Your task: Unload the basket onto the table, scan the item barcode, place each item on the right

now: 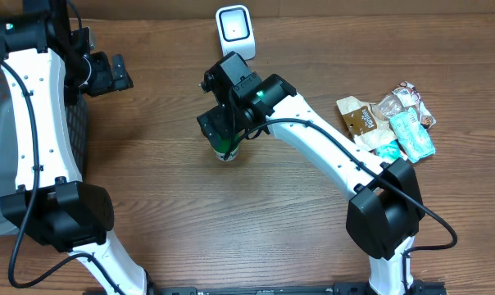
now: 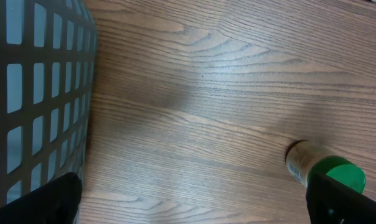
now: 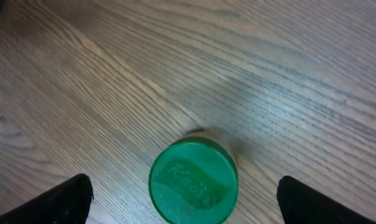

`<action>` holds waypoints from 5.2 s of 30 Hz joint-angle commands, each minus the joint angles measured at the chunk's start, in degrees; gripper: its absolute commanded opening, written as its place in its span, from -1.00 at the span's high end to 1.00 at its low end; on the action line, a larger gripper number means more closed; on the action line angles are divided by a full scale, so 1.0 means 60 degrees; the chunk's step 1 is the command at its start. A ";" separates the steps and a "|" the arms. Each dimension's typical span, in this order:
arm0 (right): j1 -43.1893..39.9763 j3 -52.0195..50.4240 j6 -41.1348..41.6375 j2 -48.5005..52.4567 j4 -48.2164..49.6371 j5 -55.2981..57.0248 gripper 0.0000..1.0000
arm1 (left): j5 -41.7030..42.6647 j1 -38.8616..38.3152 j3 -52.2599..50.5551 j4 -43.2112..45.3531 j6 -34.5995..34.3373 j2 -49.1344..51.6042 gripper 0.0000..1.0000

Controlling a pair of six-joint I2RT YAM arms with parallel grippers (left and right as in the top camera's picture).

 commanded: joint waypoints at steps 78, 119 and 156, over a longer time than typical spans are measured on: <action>0.0688 -0.1016 0.0168 0.1155 0.0528 0.2419 -0.44 | -0.0036 0.0040 0.0029 0.0011 0.0251 -0.0251 -0.99; 0.0674 0.0251 0.0361 0.1035 -0.0958 0.2087 -0.13 | -0.0036 0.0040 0.0029 0.0011 0.0251 -0.0251 -0.99; -0.5023 0.3158 0.0157 -0.1067 -0.3566 -0.8830 -0.04 | -0.0036 0.0040 0.0029 0.0011 0.0251 -0.0251 -0.99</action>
